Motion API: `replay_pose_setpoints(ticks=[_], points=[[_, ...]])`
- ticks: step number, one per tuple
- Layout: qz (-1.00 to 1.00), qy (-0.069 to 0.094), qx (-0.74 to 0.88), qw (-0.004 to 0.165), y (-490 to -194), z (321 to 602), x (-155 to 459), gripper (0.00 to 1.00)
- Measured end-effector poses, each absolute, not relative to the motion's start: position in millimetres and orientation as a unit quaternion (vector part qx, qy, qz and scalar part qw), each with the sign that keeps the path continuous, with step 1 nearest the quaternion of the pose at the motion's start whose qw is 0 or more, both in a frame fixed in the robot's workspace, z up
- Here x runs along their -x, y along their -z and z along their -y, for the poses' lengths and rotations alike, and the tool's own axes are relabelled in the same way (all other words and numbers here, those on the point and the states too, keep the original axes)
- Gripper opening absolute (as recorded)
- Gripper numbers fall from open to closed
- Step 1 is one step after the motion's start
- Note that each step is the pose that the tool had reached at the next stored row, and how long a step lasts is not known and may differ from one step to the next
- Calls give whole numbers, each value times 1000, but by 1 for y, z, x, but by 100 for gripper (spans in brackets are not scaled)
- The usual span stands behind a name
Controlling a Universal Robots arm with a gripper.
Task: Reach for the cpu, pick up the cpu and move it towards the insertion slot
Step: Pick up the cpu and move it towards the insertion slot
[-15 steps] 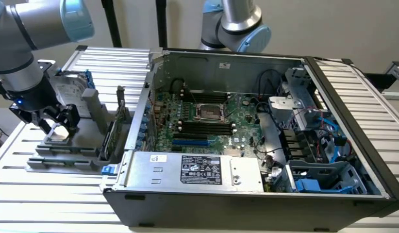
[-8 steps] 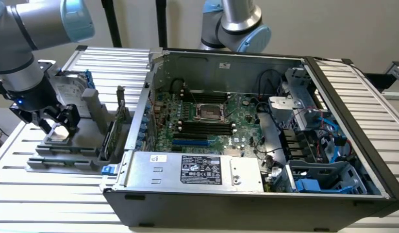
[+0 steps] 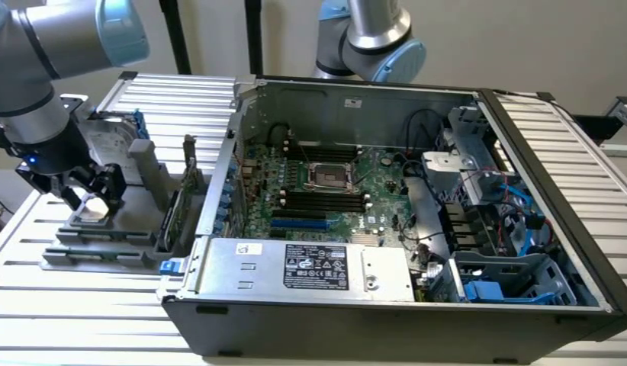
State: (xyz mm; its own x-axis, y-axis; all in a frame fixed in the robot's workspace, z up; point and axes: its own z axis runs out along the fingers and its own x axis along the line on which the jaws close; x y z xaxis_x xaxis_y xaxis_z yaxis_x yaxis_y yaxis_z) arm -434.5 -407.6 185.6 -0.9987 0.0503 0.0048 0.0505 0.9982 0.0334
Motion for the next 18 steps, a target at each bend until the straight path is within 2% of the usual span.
replay_pose_setpoints(ticks=[18], points=[[1000,17,25,6,-184,407,435,69]])
